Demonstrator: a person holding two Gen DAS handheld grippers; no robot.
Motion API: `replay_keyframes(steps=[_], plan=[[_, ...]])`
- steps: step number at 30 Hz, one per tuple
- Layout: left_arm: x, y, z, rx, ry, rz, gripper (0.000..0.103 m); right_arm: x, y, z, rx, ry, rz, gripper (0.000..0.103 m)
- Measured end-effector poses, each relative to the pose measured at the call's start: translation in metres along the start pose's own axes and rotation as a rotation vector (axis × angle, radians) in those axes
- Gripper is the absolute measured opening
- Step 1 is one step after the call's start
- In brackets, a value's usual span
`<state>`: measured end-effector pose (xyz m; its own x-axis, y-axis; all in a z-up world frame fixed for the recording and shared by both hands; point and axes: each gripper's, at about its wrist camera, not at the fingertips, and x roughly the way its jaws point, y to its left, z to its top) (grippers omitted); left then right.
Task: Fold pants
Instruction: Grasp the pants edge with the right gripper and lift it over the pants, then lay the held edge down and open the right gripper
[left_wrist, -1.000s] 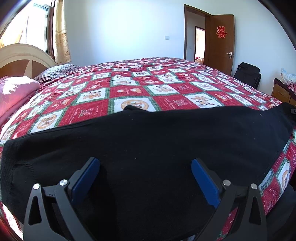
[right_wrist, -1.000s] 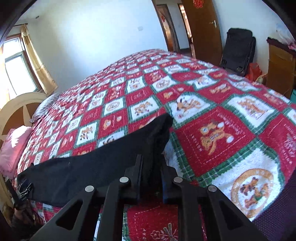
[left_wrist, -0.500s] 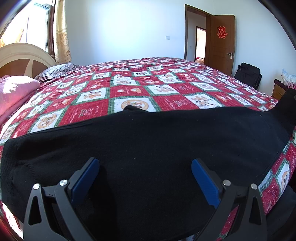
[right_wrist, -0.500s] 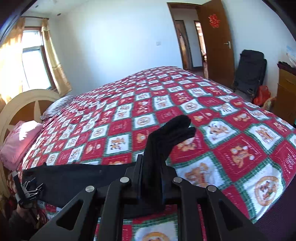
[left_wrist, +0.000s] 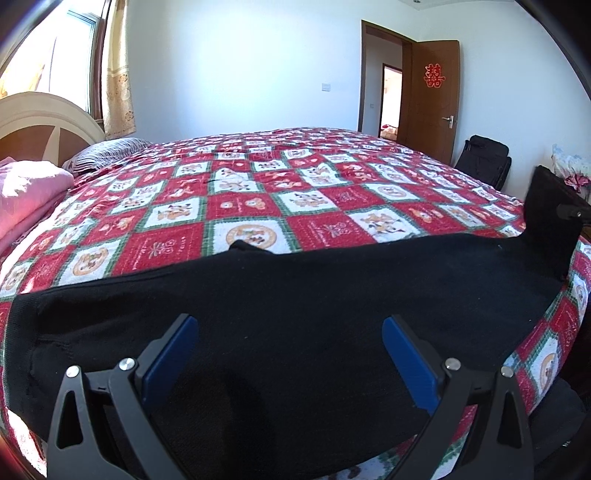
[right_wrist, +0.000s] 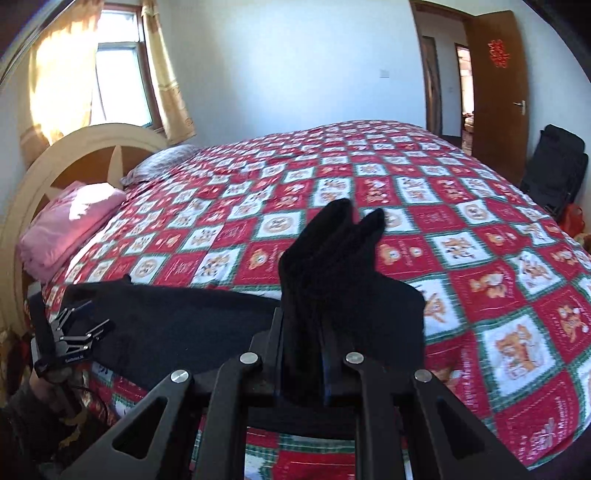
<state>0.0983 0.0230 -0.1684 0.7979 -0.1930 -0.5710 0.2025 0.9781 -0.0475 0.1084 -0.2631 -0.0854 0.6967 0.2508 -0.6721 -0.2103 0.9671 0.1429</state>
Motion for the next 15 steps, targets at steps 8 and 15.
replay_keyframes(steps=[8, 15], plan=[[0.000, -0.013, 0.000, -0.005, 0.022, -0.088, 0.102, 0.048, 0.049, -0.014, -0.080, 0.088, 0.040, 0.015], [0.004, -0.037, -0.002, -0.020, 0.048, -0.200, 0.102, 0.087, 0.070, -0.034, -0.136, 0.200, 0.054, 0.022]])
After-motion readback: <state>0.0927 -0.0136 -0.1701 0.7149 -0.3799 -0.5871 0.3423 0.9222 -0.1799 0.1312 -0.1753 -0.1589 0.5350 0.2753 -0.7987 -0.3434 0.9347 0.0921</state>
